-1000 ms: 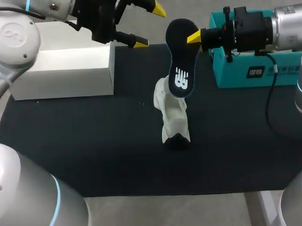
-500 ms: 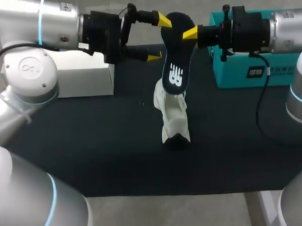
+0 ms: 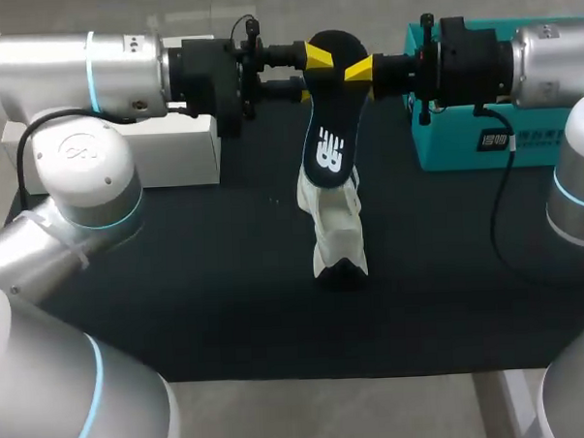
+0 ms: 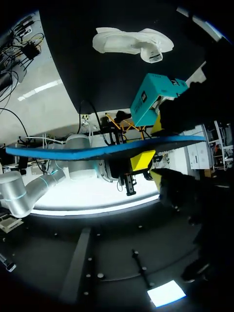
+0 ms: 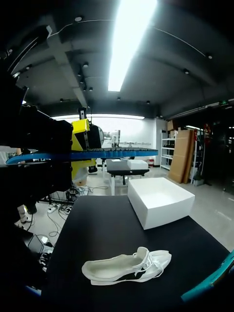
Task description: Take the shoe out of the shoebox, open the shoe tongue, remove and reinsert the insole, then place the shoe into the shoebox
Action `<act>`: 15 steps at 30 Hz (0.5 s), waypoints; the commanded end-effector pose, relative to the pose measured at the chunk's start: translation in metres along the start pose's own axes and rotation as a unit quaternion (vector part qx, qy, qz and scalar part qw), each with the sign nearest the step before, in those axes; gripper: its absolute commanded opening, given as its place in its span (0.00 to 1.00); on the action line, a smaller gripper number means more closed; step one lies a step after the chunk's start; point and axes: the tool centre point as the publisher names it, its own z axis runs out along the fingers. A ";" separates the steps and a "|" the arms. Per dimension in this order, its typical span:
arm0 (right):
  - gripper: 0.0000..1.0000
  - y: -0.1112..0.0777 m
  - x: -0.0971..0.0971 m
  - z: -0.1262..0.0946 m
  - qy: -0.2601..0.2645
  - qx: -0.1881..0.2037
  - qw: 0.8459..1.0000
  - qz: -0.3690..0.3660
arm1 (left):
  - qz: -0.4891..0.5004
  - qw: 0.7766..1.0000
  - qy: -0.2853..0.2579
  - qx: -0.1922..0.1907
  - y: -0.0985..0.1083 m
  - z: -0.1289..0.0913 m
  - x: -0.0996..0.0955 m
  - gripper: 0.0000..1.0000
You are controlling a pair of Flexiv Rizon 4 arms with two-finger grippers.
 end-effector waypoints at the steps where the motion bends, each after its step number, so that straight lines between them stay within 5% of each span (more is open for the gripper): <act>1: 0.00 -0.001 0.000 0.004 0.000 -0.001 1.000 0.000 | 0.003 1.000 -0.016 0.002 0.001 0.004 0.002 0.23; 15: 0.00 0.004 0.001 0.002 0.000 0.000 1.000 -0.003 | 0.004 1.000 -0.015 0.013 -0.006 0.003 0.006 0.20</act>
